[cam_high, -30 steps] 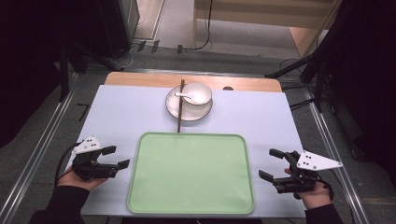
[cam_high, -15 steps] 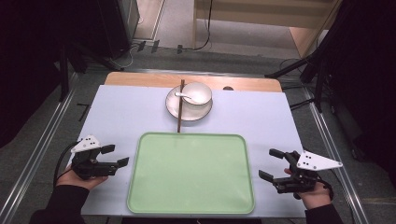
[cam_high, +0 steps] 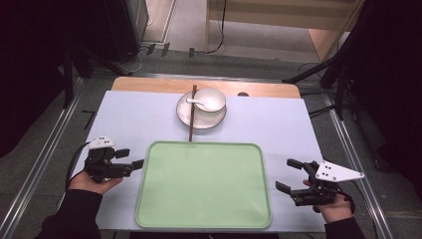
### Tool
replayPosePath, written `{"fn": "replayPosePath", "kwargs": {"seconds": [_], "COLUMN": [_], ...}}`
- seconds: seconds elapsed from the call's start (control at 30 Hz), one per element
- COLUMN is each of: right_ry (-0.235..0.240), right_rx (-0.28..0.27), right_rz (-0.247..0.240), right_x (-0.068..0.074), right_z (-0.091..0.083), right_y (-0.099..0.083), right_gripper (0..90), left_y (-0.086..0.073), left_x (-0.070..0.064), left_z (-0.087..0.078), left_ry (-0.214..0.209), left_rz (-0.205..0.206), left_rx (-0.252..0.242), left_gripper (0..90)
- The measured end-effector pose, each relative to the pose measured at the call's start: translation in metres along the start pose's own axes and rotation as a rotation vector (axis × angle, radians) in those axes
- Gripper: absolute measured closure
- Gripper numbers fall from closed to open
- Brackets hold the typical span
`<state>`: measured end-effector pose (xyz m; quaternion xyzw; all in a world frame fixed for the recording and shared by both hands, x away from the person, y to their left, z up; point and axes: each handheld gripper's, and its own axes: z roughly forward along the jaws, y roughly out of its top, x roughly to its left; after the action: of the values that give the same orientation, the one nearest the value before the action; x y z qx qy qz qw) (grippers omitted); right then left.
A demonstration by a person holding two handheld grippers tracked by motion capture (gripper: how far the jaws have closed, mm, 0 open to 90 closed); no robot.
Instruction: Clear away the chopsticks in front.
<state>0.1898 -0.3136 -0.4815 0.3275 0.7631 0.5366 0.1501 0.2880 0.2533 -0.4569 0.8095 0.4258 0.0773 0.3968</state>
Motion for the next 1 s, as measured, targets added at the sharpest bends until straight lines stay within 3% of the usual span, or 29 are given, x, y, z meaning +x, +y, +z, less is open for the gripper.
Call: {"fn": "replayPosePath", "kwargs": {"seconds": [0.23, 0.47, 0.73, 1.0], "right_ry": [-0.002, 0.003, 0.006, 0.007], "right_rx": [0.005, 0.017, 0.016, 0.018], "right_rz": [0.000, 0.000, 0.000, 0.002], "right_x": [0.000, 0.000, -0.001, 0.000], "right_z": [0.000, 0.002, 0.003, 0.003], "right_y": [0.000, 0.000, -0.001, -0.001], "right_gripper": [14.6, 14.6, 14.7, 14.8], "left_y": [0.018, 0.048, 0.074, 0.104], "left_x": [-0.005, -0.005, -0.006, -0.009], "left_z": [0.004, 0.013, 0.020, 0.041], "left_ry": [-0.003, 0.006, -0.009, -0.013], "left_rz": [0.034, 0.048, 0.053, 0.059], "left_rx": [-0.002, 0.024, 0.003, 0.028], "left_gripper": [26.8, 26.6, 26.9, 28.7]}}
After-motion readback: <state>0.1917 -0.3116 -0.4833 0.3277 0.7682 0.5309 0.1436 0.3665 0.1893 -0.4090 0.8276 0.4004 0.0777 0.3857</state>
